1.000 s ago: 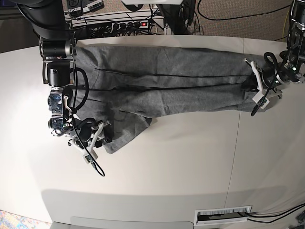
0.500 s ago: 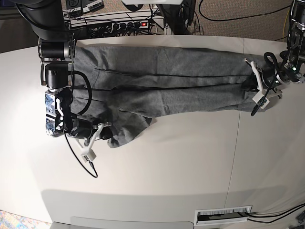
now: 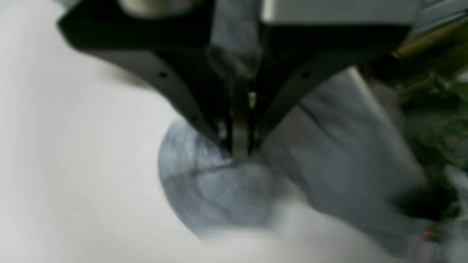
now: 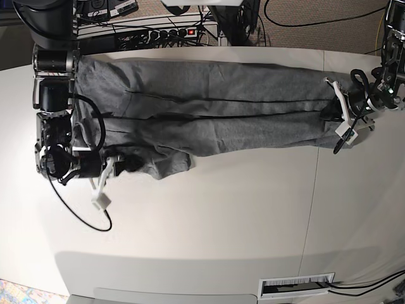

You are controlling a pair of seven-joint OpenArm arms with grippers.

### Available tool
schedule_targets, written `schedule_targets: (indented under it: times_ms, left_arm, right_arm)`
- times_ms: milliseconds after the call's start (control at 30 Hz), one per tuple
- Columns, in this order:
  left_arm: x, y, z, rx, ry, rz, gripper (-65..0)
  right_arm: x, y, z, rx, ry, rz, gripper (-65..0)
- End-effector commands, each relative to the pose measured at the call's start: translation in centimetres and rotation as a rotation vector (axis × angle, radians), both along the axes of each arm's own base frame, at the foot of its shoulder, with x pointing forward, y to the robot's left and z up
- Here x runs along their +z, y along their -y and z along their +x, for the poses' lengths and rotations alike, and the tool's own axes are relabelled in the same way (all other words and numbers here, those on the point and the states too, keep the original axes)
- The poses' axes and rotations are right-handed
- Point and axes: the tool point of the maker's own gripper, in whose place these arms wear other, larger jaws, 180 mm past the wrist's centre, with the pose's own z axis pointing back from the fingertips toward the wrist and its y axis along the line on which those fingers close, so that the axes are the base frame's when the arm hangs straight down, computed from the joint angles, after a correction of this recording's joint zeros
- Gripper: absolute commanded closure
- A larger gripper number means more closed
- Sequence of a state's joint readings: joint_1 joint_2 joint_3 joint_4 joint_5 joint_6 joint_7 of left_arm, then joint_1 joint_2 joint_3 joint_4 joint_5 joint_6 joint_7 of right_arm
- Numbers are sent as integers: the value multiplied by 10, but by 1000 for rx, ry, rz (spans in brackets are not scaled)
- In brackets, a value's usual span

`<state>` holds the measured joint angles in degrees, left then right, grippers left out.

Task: Fold the T-shirt properly
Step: 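Sweep the right gripper along the loose hem flap, tucking it under, then regrasp the strip end with the left gripper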

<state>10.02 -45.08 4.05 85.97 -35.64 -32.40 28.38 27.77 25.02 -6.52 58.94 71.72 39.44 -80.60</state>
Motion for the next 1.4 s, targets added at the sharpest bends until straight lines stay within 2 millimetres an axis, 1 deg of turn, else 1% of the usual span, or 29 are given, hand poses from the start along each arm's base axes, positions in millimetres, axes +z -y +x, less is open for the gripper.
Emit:
schedule_targets:
  times_ms: [0,33,133,300,500,633,733,800,867,1033,1100,1167,1300,1367]
  left_arm:
    - [-5,-5,-8,-25,-32,39,0]
    - [-5,-5,-8,-25,-30,37,0]
    - [-5,-4,-8,-24,-30,35,0]
    - [-5,-4,-8,-24,-30,35,0]
    - [-5,-4,-8,-22,-31,36,0]
    - [-6,-4,-8,-21,-32,36,0]
    - [-6,-5,-8,-21,-32,37,0]
    - [-6,-4,-8,-21,-32,37,0]
    - [-6,-4,-8,-21,-32,36,0]
    - [-6,-4,-8,-21,-32,36,0]
    - [-6,-4,-8,-22,-31,36,0]
    - [-6,-4,-8,-21,-31,36,0]
    - [-6,-5,-8,-21,-32,37,0]
    - [-6,-4,-8,-21,-32,36,0]
  right_arm:
    - [27,3,12,1,82,18,0]
    - [30,4,9,14,103,8,0]
    - [32,3,-2,48,131,-21,0]
    - [32,-7,-28,99,147,-9,0]
    - [27,-15,-69,184,156,-45,0]
    - [19,-16,-103,243,136,-84,0]
    - [15,-14,-124,261,120,-100,0]
    - [15,-9,-132,239,118,-100,0]
    - [17,2,-134,199,124,-106,0]
    - [28,39,-131,61,157,-136,0]
    - [30,50,-132,25,162,-145,0]
    - [27,56,-136,10,150,-158,0]
    - [8,67,-147,11,99,-246,0]
    - [2,72,-152,12,80,-275,0]
